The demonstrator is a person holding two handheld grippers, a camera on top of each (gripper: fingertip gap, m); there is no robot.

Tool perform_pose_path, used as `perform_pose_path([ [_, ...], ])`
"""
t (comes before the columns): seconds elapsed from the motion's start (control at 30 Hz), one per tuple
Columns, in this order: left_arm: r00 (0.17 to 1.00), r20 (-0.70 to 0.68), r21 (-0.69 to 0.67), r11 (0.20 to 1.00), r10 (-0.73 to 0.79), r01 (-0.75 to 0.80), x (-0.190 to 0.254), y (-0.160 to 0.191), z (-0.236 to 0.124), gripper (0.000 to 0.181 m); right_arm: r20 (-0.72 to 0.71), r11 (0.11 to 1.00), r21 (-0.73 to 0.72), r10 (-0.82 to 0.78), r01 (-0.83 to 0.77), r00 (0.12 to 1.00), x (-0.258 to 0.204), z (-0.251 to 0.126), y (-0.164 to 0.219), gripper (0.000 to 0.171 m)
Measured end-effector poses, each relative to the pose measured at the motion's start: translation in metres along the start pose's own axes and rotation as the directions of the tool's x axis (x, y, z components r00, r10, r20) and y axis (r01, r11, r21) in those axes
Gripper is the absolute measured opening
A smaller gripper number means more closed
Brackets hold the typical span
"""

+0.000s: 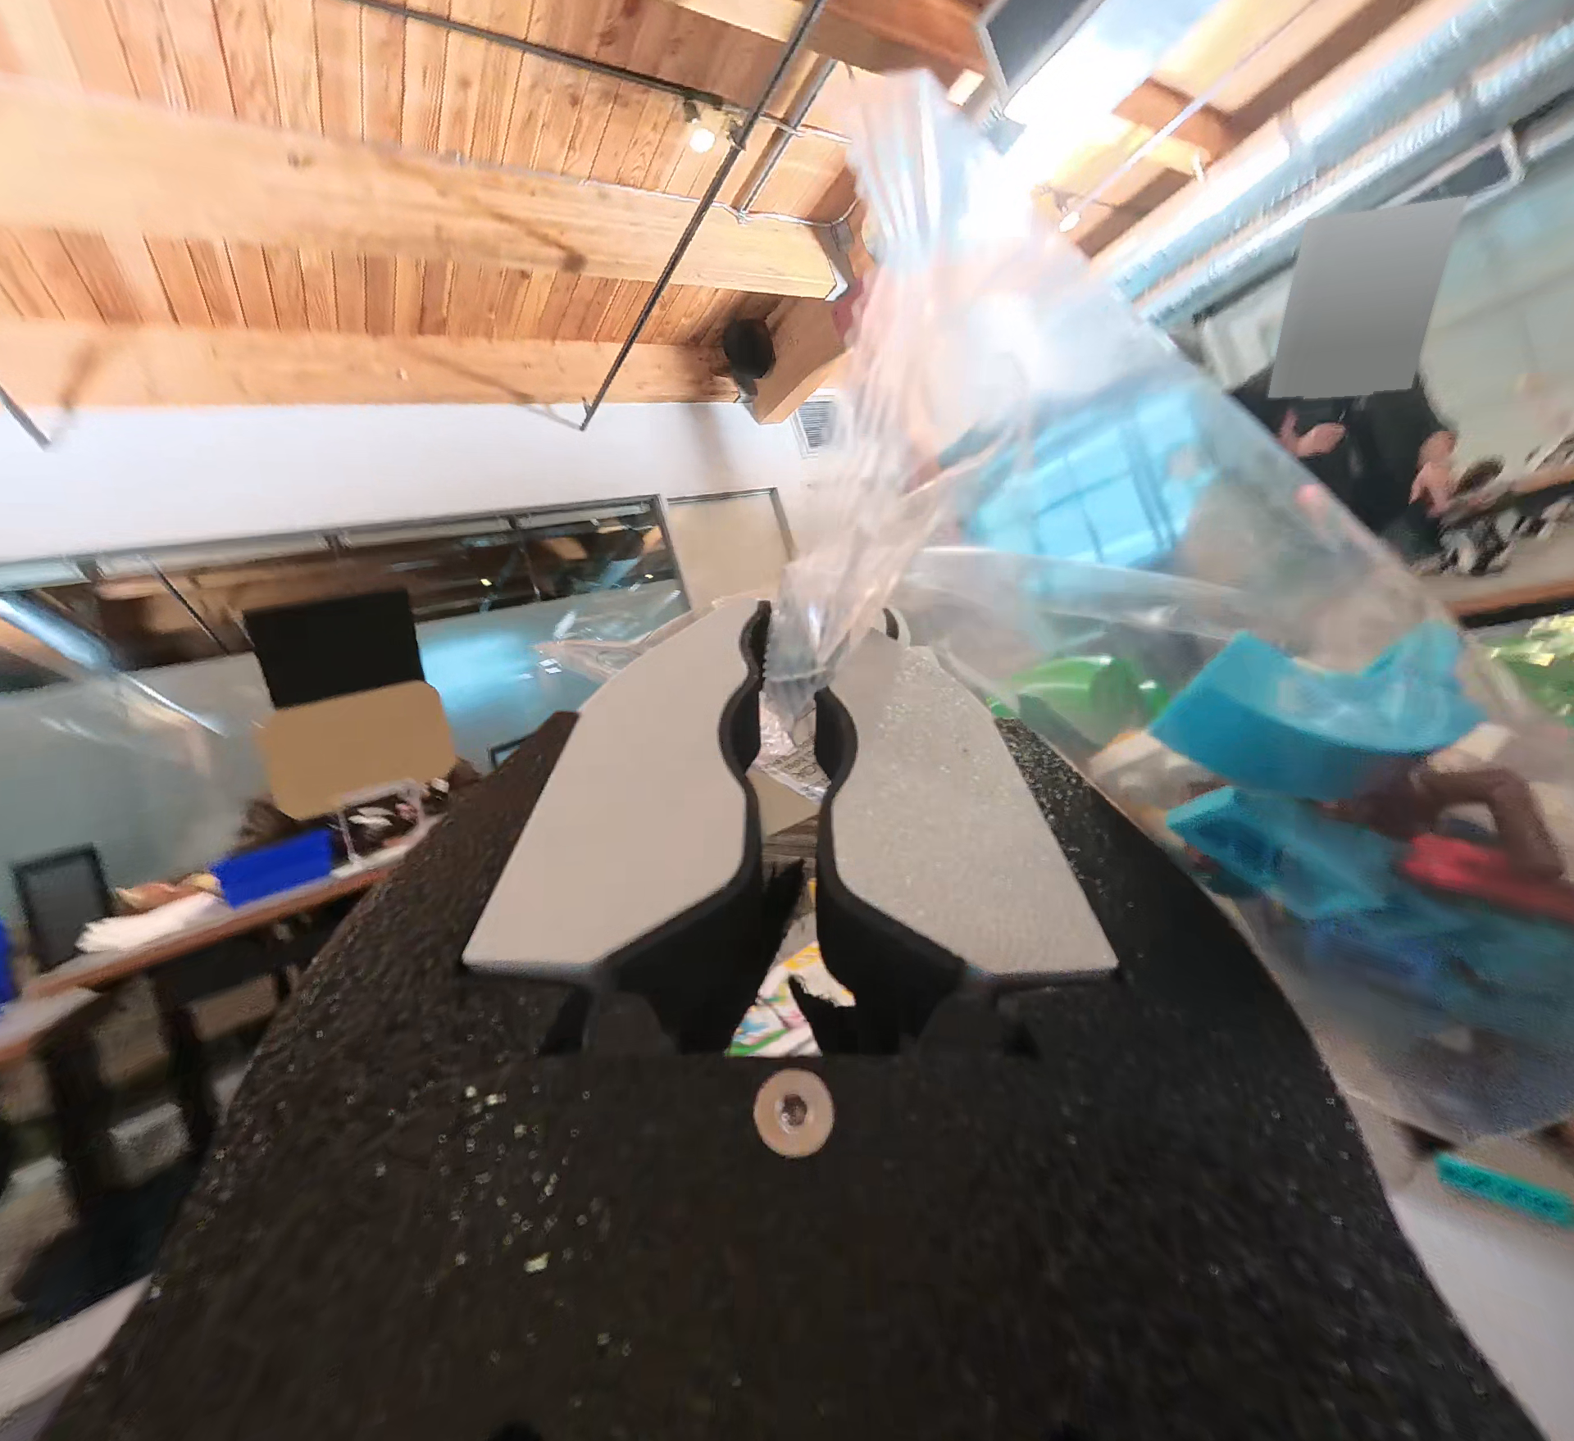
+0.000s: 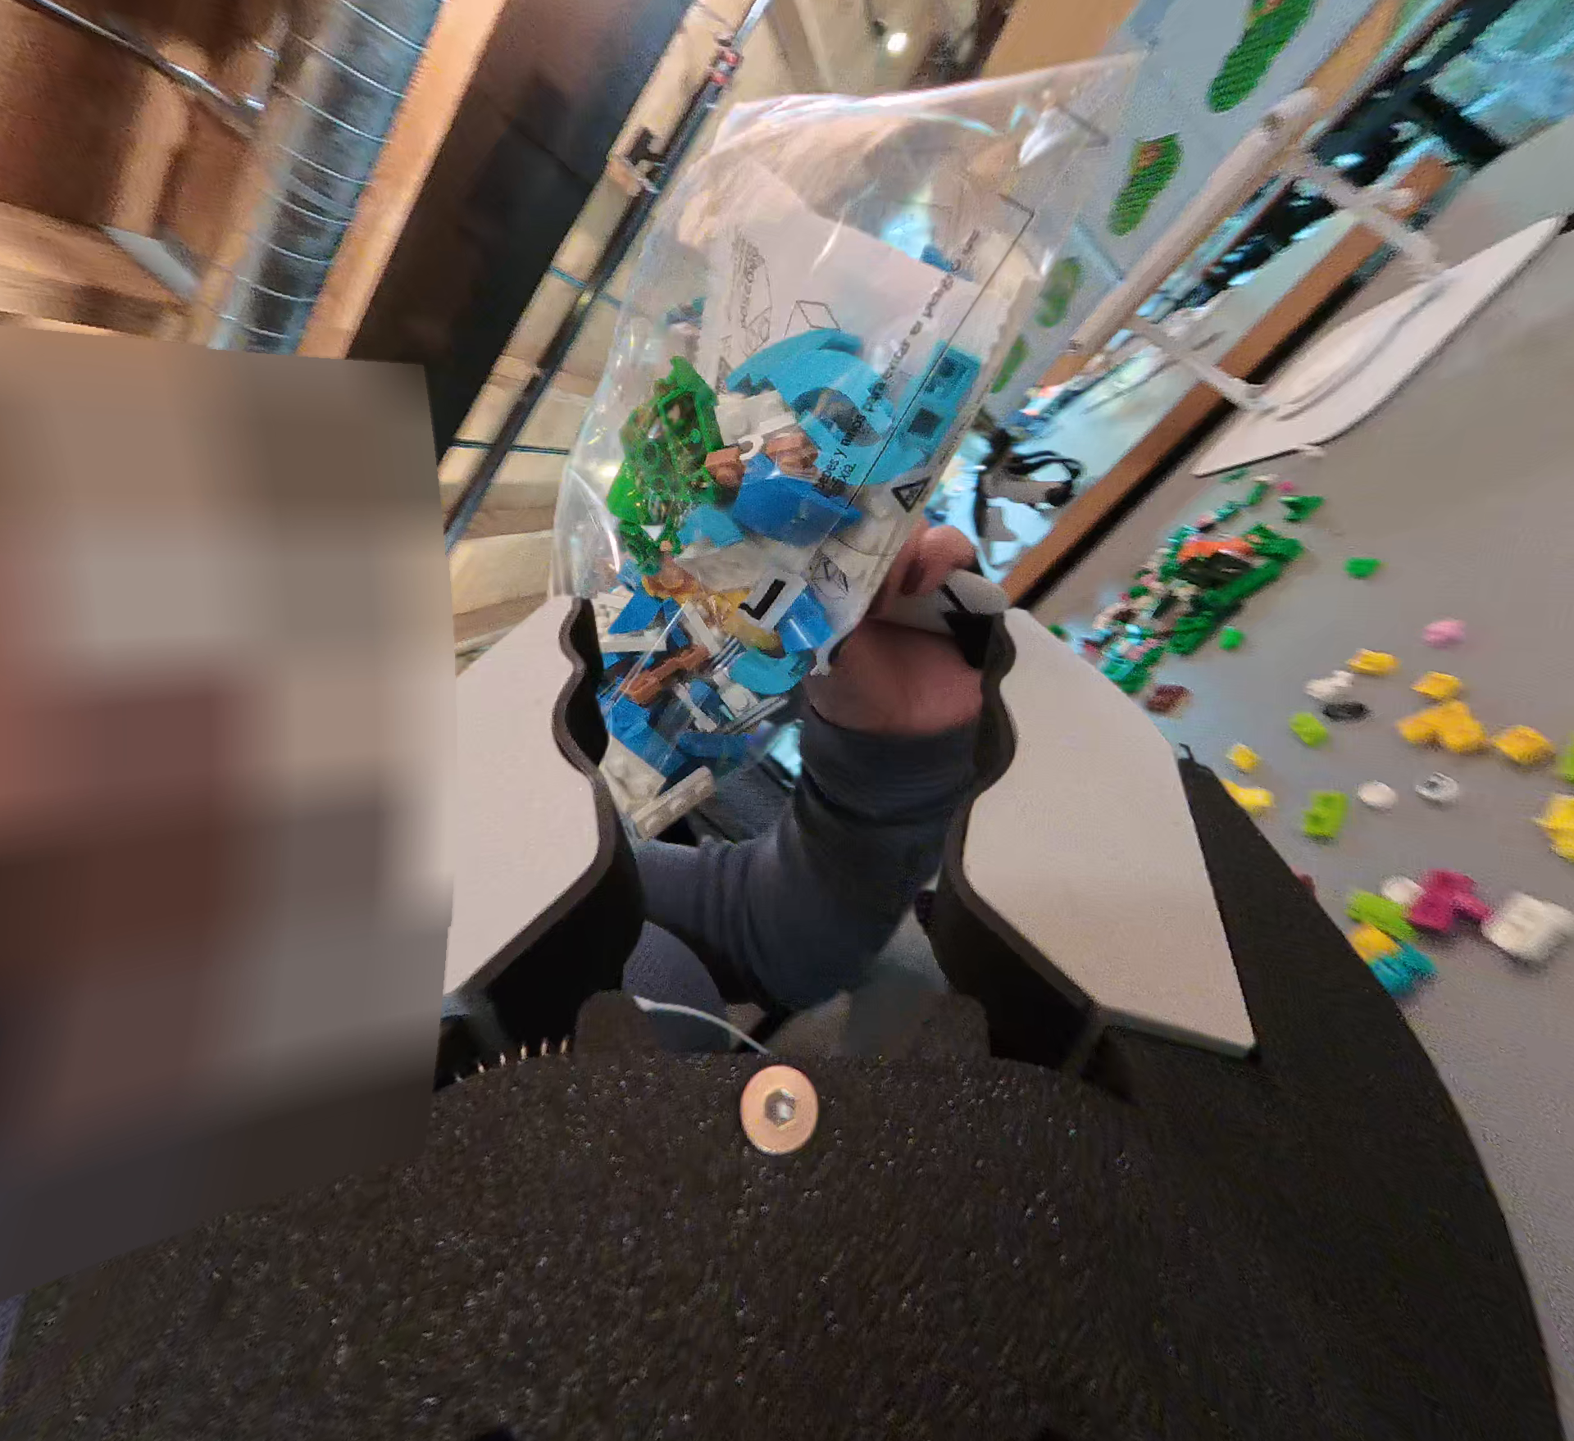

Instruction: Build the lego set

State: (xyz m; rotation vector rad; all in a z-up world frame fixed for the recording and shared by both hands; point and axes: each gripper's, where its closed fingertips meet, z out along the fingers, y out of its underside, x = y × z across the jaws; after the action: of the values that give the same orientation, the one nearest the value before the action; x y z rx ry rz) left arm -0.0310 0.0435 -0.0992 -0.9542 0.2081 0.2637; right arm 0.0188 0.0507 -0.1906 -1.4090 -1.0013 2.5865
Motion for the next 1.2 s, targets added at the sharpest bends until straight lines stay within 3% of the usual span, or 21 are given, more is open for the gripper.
perform_pose_path([
  [0.13,1.0,0.01,-0.005,1.0,-0.022,0.022,-0.003,0.002,-0.001,0.007,0.167,0.997,0.026,0.074,-0.079,0.983,-0.009,0.018,-0.002,0.07],
  [0.4,1.0,0.016,0.009,1.0,-0.002,0.001,-0.016,0.0,-0.01,0.007,0.196,0.999,-0.001,0.037,-0.038,0.98,-0.018,0.022,-0.003,0.023],
  [0.93,0.971,-0.023,0.003,0.971,0.238,-0.238,-0.013,0.0,-0.019,0.006,0.127,0.98,0.01,-0.199,0.199,0.972,-0.051,0.01,-0.031,0.011],
  [1.2,0.869,-0.033,0.001,0.869,0.494,-0.494,-0.006,-0.005,-0.028,0.006,0.06,0.921,-0.048,-0.383,0.386,0.922,-0.061,0.009,-0.031,0.005],
])
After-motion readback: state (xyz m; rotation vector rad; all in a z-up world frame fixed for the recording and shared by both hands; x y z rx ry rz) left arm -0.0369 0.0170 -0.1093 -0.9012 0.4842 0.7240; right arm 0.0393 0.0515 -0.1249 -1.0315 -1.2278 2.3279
